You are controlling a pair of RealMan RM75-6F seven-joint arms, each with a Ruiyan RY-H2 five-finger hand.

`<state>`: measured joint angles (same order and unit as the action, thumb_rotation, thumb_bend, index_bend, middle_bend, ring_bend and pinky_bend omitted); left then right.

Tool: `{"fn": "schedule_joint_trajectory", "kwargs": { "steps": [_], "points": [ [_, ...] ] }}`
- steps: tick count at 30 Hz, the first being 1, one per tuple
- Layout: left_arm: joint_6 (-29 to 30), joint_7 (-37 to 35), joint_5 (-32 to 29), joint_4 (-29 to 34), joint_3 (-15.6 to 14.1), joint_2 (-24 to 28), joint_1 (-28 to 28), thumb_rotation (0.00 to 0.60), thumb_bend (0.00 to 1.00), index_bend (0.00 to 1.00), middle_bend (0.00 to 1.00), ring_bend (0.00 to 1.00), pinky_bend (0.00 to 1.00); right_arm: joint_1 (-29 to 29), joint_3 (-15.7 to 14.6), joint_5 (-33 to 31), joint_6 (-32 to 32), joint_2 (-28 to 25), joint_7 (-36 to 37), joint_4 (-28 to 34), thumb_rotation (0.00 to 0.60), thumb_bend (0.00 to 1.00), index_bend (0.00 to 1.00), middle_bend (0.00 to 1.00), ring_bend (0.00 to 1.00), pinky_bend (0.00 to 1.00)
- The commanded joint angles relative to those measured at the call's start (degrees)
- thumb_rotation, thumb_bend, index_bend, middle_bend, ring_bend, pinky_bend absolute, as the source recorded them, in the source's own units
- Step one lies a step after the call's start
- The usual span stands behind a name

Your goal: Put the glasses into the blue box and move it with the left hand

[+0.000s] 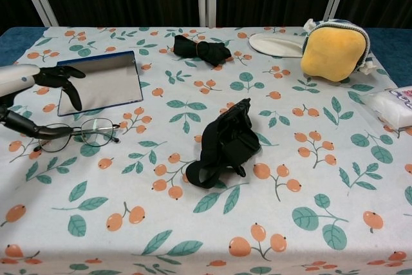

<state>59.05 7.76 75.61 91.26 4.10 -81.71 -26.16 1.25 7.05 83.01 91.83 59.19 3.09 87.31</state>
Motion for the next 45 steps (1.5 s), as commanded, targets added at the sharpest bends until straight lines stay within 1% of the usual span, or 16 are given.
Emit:
{"fn": "schedule_joint_trajectory", "kwargs": {
  "steps": [1, 4, 8, 9, 16, 22, 24, 26, 27, 28, 33, 42, 45],
  "points": [
    [-0.7, 2.5, -1.2, -4.1, 0.8, -3.4, -1.6, 0.434, 0.24, 0.38, 0.06, 0.04, 0.11, 0.3, 0.0, 0.3, 0.4, -0.4, 0.3, 0.3, 0.600, 0.19, 0.00, 0.00, 0.00, 0.00],
    [-1.3, 3.6, -1.9, -6.4, 0.9, -5.1, -2.3, 0.433, 0.26, 0.39, 0.06, 0.04, 0.11, 0.5, -0.2, 0.4, 0.5, -0.6, 0.4, 0.3, 0.600, 0.19, 0.00, 0.00, 0.00, 0.00],
    [-1.8, 4.6, -2.9, -7.6, 0.8, -5.6, -2.6, 0.433, 0.35, 0.42, 0.06, 0.04, 0.11, 0.6, -0.1, 0.4, 0.8, -0.8, 1.4, 0.0, 0.600, 0.19, 0.00, 0.00, 0.00, 0.00],
    [-1.8, 4.7, -3.2, -7.7, 0.7, -5.6, -2.5, 0.434, 0.35, 0.43, 0.06, 0.04, 0.11, 0.7, 0.0, 0.4, 0.9, -0.8, 1.6, -0.3, 0.600, 0.19, 0.00, 0.00, 0.00, 0.00],
    [-1.9, 5.1, -3.8, -8.7, 0.4, -5.9, -2.7, 0.432, 0.36, 0.46, 0.06, 0.04, 0.11, 0.7, 0.1, 0.6, 1.1, -0.6, 2.3, -1.2, 0.600, 0.19, 0.00, 0.00, 0.00, 0.00],
    [-2.3, 5.1, -3.9, -8.9, -0.1, -6.0, -2.8, 0.436, 0.36, 0.48, 0.06, 0.04, 0.11, 0.6, 0.4, 0.6, 1.4, -0.6, 1.9, -0.8, 0.600, 0.19, 0.00, 0.00, 0.00, 0.00],
    [-2.4, 4.9, -4.0, -8.8, -0.1, -6.0, -2.9, 0.458, 0.36, 0.49, 0.06, 0.04, 0.11, 0.6, 0.3, 0.5, 1.3, -0.6, 1.7, -0.6, 0.600, 0.19, 0.00, 0.00, 0.00, 0.00],
    [-2.5, 4.7, -4.2, -8.6, -0.1, -5.9, -2.9, 0.517, 0.36, 0.50, 0.06, 0.04, 0.11, 0.5, 0.3, 0.4, 1.0, -0.6, 1.5, -0.5, 0.600, 0.19, 0.00, 0.00, 0.00, 0.00],
    [-2.6, 4.6, -4.2, -8.6, -0.1, -5.8, -3.0, 0.562, 0.36, 0.51, 0.06, 0.04, 0.11, 0.5, 0.3, 0.3, 0.9, -0.6, 1.5, -0.5, 0.600, 0.19, 0.00, 0.00, 0.00, 0.00],
    [-2.6, 4.7, -4.2, -8.6, -0.1, -5.8, -3.0, 0.593, 0.36, 0.51, 0.06, 0.04, 0.11, 0.5, 0.3, 0.3, 0.8, -0.6, 1.4, -0.4, 0.600, 0.19, 0.00, 0.00, 0.00, 0.00],
    [-2.6, 5.8, -4.6, -8.5, -0.3, -5.8, -3.2, 0.600, 0.36, 0.56, 0.06, 0.04, 0.11, 0.3, -0.2, 0.8, 0.3, -0.9, 1.2, -0.2, 0.600, 0.19, 0.00, 0.00, 0.00, 0.00],
    [-1.5, 5.2, -4.9, -8.2, 0.5, -5.8, -3.3, 0.600, 0.37, 0.57, 0.07, 0.04, 0.11, 0.3, -0.2, 0.5, -0.1, -1.0, 1.2, -0.2, 0.600, 0.18, 0.00, 0.00, 0.00, 0.00],
    [-1.7, 4.8, -5.4, -8.3, 0.8, -5.8, -3.4, 0.600, 0.41, 0.59, 0.07, 0.04, 0.11, 0.3, -0.3, 0.5, -0.2, -0.9, 1.3, -0.4, 0.600, 0.18, 0.00, 0.00, 0.00, 0.00]
  ]
}}
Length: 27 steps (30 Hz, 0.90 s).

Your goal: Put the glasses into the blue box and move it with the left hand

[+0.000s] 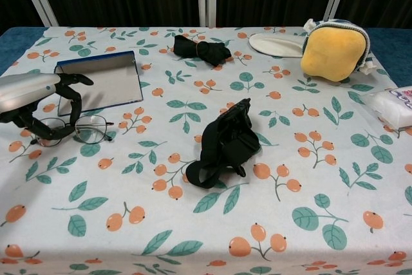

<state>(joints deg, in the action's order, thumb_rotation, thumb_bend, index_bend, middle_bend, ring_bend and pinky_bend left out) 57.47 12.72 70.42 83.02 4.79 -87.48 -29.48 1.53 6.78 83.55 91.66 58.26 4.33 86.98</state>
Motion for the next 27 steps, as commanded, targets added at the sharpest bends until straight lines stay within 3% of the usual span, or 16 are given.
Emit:
{"fn": "schedule_joint_trajectory", "kwargs": {
  "steps": [1, 6, 13, 19, 27],
  "points": [
    [-0.1, -0.2, -0.3, -0.1, 0.2, 0.0, -0.1, 0.600, 0.43, 0.59, 0.08, 0.04, 0.11, 0.0, -0.1, 0.0, -0.2, 0.1, 0.0, -0.2, 0.600, 0.18, 0.00, 0.00, 0.00, 0.00],
    [-0.5, 0.2, -1.0, 0.3, 0.7, 0.0, -0.6, 0.600, 0.49, 0.60, 0.09, 0.04, 0.11, 0.0, -0.1, -0.2, -0.3, 0.4, 0.4, -0.7, 0.600, 0.18, 0.00, 0.00, 0.00, 0.00],
    [-1.8, 3.1, -2.8, 0.9, 2.7, -0.3, -3.2, 0.600, 0.49, 0.62, 0.09, 0.04, 0.11, 0.3, 0.0, -0.2, 0.3, 0.3, 0.9, -1.0, 0.600, 0.18, 0.00, 0.00, 0.00, 0.00],
    [-4.2, 9.3, -7.4, -5.1, 5.8, -4.2, -7.8, 0.600, 0.47, 0.62, 0.10, 0.04, 0.11, 0.7, 0.2, -0.3, 1.1, 0.3, 1.6, -1.2, 0.600, 0.18, 0.00, 0.00, 0.00, 0.00],
    [-2.9, 15.2, -10.8, -15.6, 8.5, -10.0, -12.1, 0.600, 0.47, 0.60, 0.10, 0.04, 0.12, 1.2, 0.2, 0.2, 1.8, -0.7, 3.4, -2.1, 0.600, 0.19, 0.00, 0.00, 0.00, 0.00]
  ]
}}
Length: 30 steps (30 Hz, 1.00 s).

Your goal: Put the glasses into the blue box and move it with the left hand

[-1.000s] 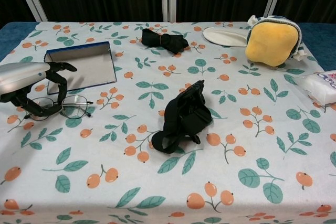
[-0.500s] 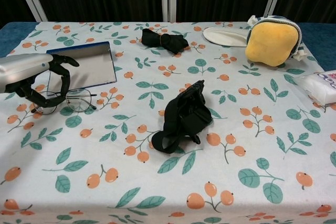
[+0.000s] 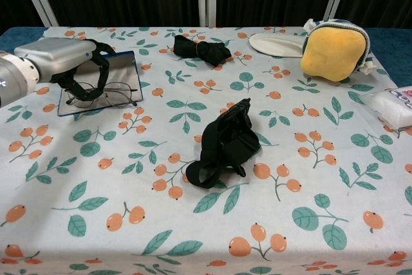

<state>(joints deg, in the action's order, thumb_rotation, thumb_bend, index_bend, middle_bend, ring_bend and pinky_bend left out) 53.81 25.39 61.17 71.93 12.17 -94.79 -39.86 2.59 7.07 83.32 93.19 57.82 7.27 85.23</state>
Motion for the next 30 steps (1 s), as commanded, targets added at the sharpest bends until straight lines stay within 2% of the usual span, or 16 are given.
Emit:
{"fn": "schedule_joint_trajectory", "kwargs": {
  "steps": [1, 11, 16, 20, 25, 27, 30],
  "points": [
    [1.1, 2.6, -1.7, -5.5, 1.3, -3.3, -1.9, 0.600, 0.47, 0.60, 0.10, 0.04, 0.12, 0.2, -0.1, 0.5, 0.5, -0.3, 0.6, -0.6, 0.600, 0.19, 0.00, 0.00, 0.00, 0.00],
    [3.3, 3.3, -5.7, -13.5, 4.4, -8.1, -3.0, 0.600, 0.46, 0.60, 0.09, 0.04, 0.12, 0.3, 0.0, 0.4, 0.4, -0.7, 1.2, -0.6, 0.600, 0.19, 0.00, 0.00, 0.00, 0.00],
    [3.3, 4.7, -8.0, -14.8, 5.4, -9.1, -3.3, 0.600, 0.46, 0.57, 0.09, 0.04, 0.12, 0.3, 0.1, 0.6, 0.8, -1.0, 0.6, 0.2, 0.600, 0.19, 0.00, 0.00, 0.00, 0.00],
    [3.3, 4.8, -10.3, -15.2, 6.7, -9.9, -3.4, 0.600, 0.45, 0.42, 0.08, 0.04, 0.12, 0.4, 0.0, 0.6, 0.9, -1.2, -0.1, 0.9, 0.600, 0.19, 0.00, 0.00, 0.00, 0.00],
    [3.6, 5.1, -11.2, -15.8, 7.2, -10.5, -3.7, 0.600, 0.45, 0.17, 0.08, 0.04, 0.11, 0.6, 0.0, 0.5, 1.1, -1.4, -0.5, 1.4, 0.600, 0.19, 0.00, 0.00, 0.00, 0.00],
    [4.1, 4.6, -10.6, -15.4, 7.0, -10.4, -3.6, 0.600, 0.45, 0.10, 0.08, 0.04, 0.11, 0.7, 0.1, 0.4, 1.2, -1.4, -0.5, 1.5, 0.600, 0.19, 0.00, 0.00, 0.00, 0.00],
    [4.7, 3.4, -8.9, -13.5, 6.2, -9.4, -3.1, 0.600, 0.45, 0.05, 0.07, 0.04, 0.11, 0.7, 0.1, 0.2, 1.2, -1.3, -0.5, 1.5, 0.600, 0.19, 0.00, 0.00, 0.00, 0.00]
  ]
}}
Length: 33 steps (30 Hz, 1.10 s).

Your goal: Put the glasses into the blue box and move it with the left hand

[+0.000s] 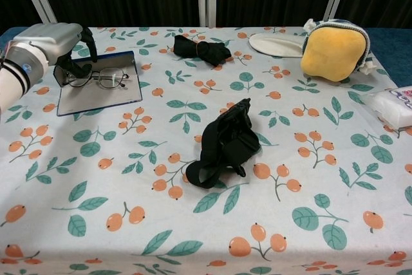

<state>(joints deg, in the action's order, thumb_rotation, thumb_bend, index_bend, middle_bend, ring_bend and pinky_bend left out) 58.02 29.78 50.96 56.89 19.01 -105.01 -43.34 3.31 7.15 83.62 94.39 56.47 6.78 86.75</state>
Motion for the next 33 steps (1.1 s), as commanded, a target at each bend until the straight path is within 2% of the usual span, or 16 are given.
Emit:
{"fn": "schedule_joint_trajectory", "kwargs": {
  "steps": [1, 5, 10, 16, 24, 33],
  "points": [
    [0.7, -1.3, 1.9, 2.4, -0.9, 1.3, 0.6, 0.600, 0.44, 0.05, 0.07, 0.04, 0.11, 0.0, 0.1, -0.1, 0.1, 0.2, 0.0, 0.0, 0.600, 0.19, 0.00, 0.00, 0.00, 0.00],
    [2.1, -1.9, 4.9, 7.3, -2.3, 4.0, 1.3, 0.600, 0.39, 0.03, 0.04, 0.04, 0.11, 0.0, 0.1, -0.2, -0.1, 0.5, -0.1, -0.3, 0.600, 0.20, 0.00, 0.00, 0.00, 0.00],
    [0.9, -1.1, 6.1, 9.4, -3.3, 5.8, 0.8, 0.600, 0.26, 0.01, 0.00, 0.03, 0.11, -0.3, 0.3, -0.6, -0.6, 0.8, -0.1, -0.4, 0.600, 0.20, 0.00, 0.00, 0.00, 0.00],
    [-2.7, 0.7, 2.6, 6.1, -2.6, 4.5, -1.1, 0.600, 0.19, 0.01, 0.00, 0.02, 0.11, -0.5, 0.6, -0.8, -0.6, 0.5, -0.5, 0.1, 0.600, 0.20, 0.00, 0.00, 0.00, 0.00],
    [-6.1, 0.7, 0.4, 0.2, -2.7, 1.9, -2.8, 0.600, 0.19, 0.00, 0.00, 0.02, 0.11, -0.5, 0.9, -1.4, -0.9, 0.3, -0.5, 0.1, 0.600, 0.20, 0.00, 0.00, 0.00, 0.00],
    [-6.9, -0.9, -0.7, -8.4, -0.8, -0.7, -4.6, 0.600, 0.16, 0.00, 0.00, 0.02, 0.11, -0.7, 1.0, -1.3, -1.0, 0.1, -0.7, 0.7, 0.600, 0.20, 0.00, 0.00, 0.00, 0.00]
  ]
}}
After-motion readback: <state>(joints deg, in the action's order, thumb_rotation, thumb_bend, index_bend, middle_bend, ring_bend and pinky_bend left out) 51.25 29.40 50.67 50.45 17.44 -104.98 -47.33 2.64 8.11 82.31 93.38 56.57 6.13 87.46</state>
